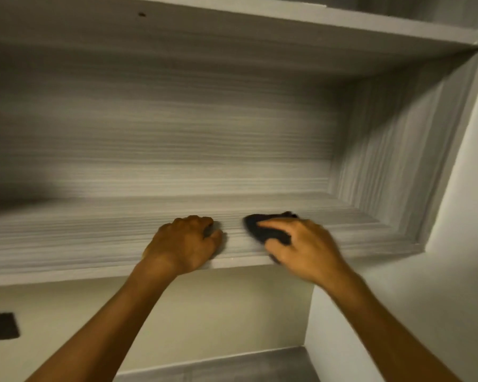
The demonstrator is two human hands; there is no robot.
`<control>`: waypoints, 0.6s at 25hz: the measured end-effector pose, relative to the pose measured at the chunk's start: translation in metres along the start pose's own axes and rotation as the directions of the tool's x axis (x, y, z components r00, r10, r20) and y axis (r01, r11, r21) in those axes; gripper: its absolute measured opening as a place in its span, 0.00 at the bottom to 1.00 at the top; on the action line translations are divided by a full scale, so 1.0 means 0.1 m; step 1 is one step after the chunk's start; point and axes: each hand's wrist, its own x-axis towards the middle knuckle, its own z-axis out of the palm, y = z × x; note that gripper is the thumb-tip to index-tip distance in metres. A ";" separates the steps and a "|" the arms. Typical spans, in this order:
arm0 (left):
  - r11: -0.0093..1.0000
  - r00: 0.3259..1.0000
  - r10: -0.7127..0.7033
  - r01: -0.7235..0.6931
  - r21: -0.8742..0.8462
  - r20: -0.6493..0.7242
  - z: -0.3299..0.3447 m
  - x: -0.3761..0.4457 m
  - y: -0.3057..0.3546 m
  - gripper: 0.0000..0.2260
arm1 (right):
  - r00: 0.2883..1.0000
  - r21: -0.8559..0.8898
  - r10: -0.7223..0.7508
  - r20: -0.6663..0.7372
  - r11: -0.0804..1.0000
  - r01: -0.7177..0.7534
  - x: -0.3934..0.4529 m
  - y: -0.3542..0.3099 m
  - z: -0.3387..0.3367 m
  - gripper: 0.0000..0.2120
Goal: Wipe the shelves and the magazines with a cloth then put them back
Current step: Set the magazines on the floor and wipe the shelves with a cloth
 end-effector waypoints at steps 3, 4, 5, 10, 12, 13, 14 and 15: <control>1.000 1.000 0.012 -0.012 -0.005 0.028 0.00 -0.02 -0.01 0.23 | 0.988 0.059 -0.098 -0.119 0.993 0.106 -0.21 -0.05 0.09 0.27; 1.000 0.999 0.022 -0.022 -0.003 0.041 0.00 -0.02 -0.02 0.23 | 0.982 0.040 -0.083 -0.173 0.995 0.091 -0.26 0.12 0.06 0.26; 0.999 0.998 0.039 -0.039 0.000 0.050 0.00 -0.02 -0.04 0.23 | 0.976 0.022 -0.035 -0.215 0.999 0.041 -0.32 0.33 0.02 0.25; 0.997 0.997 0.066 -0.067 0.025 0.037 0.06 0.04 -0.11 0.23 | 0.893 -0.053 0.236 -0.384 0.960 -0.276 -0.48 0.81 -0.07 0.22; 0.997 0.998 0.063 -0.064 0.036 0.023 0.07 0.03 -0.11 0.22 | 0.857 -0.078 0.193 -0.478 0.962 -0.260 -0.44 0.48 0.09 0.19; 0.997 0.998 0.064 -0.065 0.043 0.016 0.06 0.01 -0.08 0.22 | 0.860 -0.087 0.141 -0.490 0.974 -0.210 -0.41 0.21 0.20 0.17; 0.997 0.998 0.063 -0.064 0.046 0.014 0.05 0.01 -0.06 0.22 | 0.877 -0.095 0.072 -0.474 0.987 -0.133 -0.37 -0.07 0.30 0.17; 0.997 0.998 0.062 -0.063 0.034 0.017 0.03 0.02 -0.05 0.21 | 0.903 -0.102 -0.009 -0.429 0.994 -0.038 -0.35 -0.31 0.41 0.17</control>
